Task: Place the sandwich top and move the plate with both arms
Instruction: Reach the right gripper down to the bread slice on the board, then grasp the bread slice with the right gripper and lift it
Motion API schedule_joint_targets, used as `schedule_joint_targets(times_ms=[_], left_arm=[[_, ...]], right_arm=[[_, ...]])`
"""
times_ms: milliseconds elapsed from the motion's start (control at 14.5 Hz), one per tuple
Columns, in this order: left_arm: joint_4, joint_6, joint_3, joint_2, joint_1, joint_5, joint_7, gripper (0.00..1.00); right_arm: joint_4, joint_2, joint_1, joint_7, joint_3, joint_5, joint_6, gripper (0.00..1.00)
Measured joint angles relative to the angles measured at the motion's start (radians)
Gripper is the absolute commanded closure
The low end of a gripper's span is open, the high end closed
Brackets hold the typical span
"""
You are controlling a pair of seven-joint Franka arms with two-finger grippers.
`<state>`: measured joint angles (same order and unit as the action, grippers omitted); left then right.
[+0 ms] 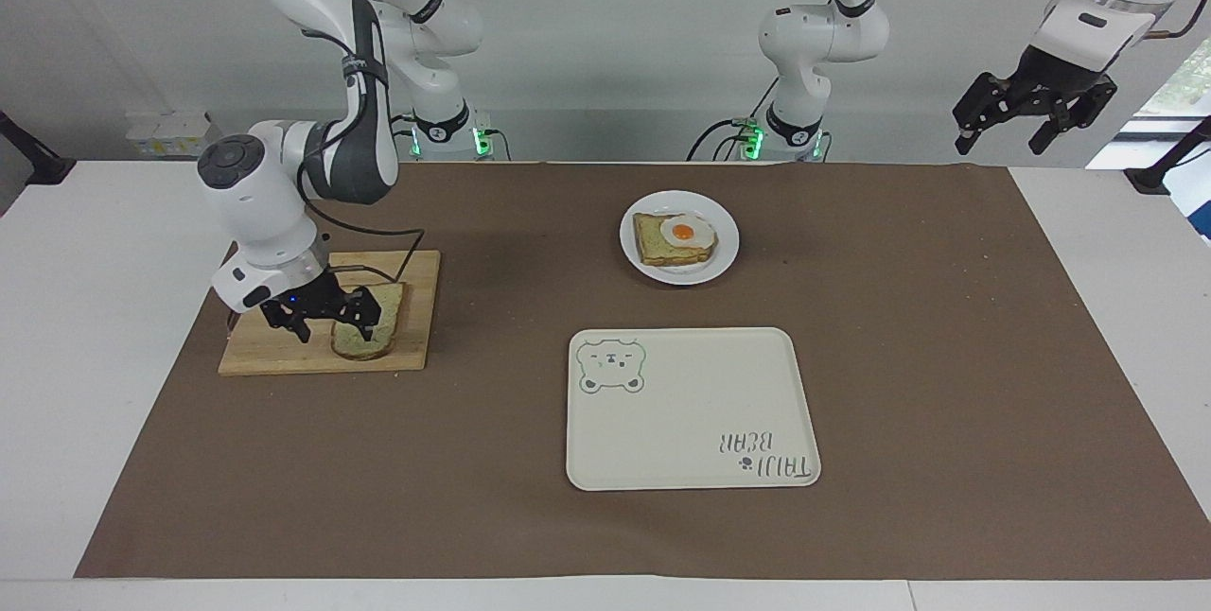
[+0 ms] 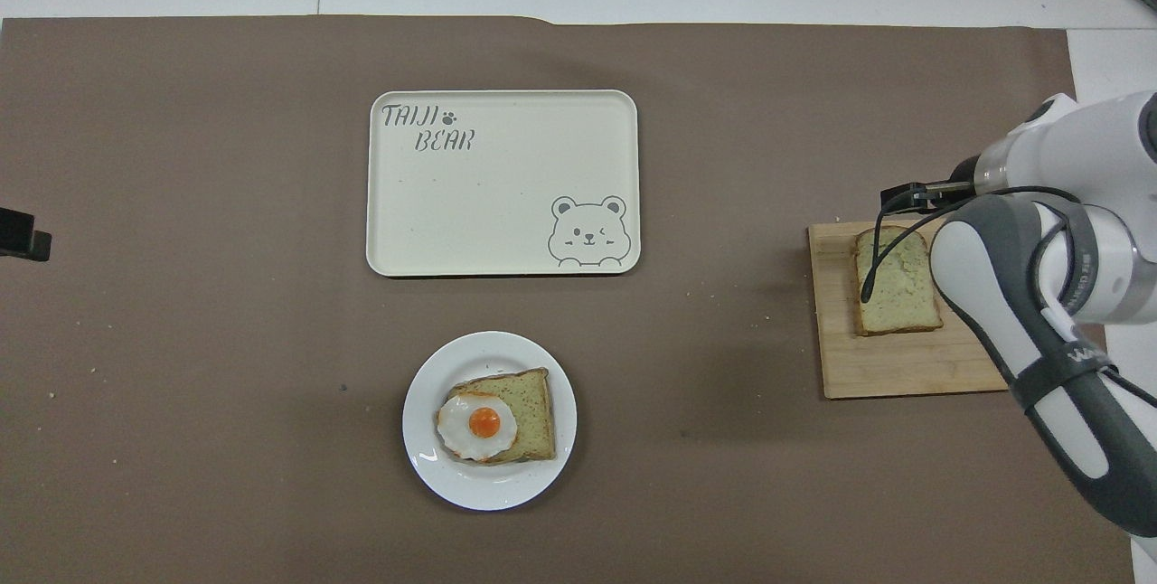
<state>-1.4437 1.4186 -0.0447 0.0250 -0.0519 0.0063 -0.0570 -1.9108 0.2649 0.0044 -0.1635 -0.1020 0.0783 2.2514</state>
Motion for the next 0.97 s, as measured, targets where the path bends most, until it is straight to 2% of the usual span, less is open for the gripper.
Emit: schedule_joint_targets(times_ms=[346, 761, 830, 969], left_arm=[[0.000, 0.000, 0.000, 0.000, 0.000, 0.000, 0.000, 0.00], [0.000, 0.000, 0.000, 0.000, 0.000, 0.000, 0.000, 0.00], [0.000, 0.000, 0.000, 0.000, 0.000, 0.000, 0.000, 0.00], [0.000, -0.004, 0.000, 0.000, 0.000, 0.000, 0.000, 0.00]], right_arm=[[-0.054, 0.043, -0.063, -0.177, -0.001, 0.195, 0.046, 0.00], [-0.103, 0.047, -0.069, -0.190, -0.002, 0.216, 0.053, 0.00], [-0.104, 0.046, -0.069, -0.190, -0.002, 0.216, 0.055, 0.16], [-0.105, 0.044, -0.071, -0.196, -0.002, 0.217, 0.056, 0.79]])
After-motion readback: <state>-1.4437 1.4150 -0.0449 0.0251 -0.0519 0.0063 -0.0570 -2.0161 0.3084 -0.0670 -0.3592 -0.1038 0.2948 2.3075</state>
